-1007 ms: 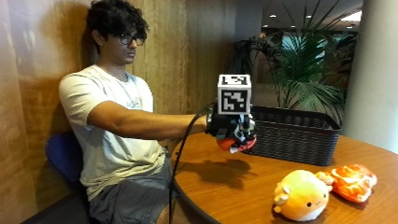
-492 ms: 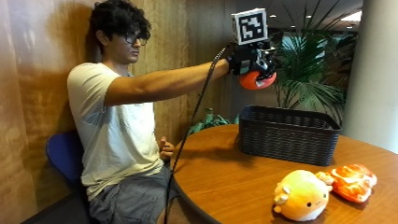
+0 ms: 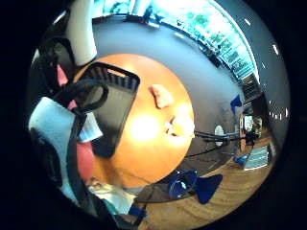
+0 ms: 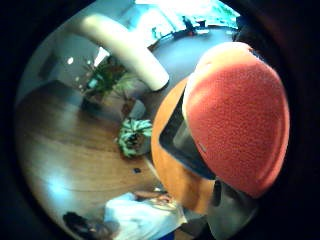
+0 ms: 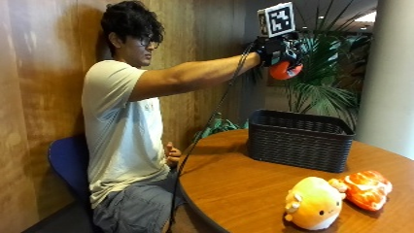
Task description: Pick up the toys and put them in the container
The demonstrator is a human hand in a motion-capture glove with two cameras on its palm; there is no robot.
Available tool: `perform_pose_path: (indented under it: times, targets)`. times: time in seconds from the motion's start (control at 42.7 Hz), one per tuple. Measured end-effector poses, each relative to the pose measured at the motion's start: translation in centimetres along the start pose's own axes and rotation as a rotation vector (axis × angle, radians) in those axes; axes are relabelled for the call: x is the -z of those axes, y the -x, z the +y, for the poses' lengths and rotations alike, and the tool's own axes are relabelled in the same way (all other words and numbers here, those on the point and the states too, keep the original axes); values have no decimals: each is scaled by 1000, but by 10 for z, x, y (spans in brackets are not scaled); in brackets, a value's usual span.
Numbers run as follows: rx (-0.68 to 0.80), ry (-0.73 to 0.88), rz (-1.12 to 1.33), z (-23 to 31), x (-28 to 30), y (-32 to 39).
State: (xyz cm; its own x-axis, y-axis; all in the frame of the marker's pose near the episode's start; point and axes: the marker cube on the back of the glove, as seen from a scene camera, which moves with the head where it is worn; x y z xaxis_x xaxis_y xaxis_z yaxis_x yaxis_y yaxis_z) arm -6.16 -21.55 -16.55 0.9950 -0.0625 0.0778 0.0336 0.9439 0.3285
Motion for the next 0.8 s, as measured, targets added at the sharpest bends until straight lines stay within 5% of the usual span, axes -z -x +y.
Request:
perform_pose_path:
  times: [0.375,0.492,0.609,0.796]
  targets:
    - [19,44,23,-38,-51,38]
    - [-149,48,48,-47,-63,34]
    - [-24,51,-33,-45,-68,46]
    - [-55,51,27,-42,-75,45]
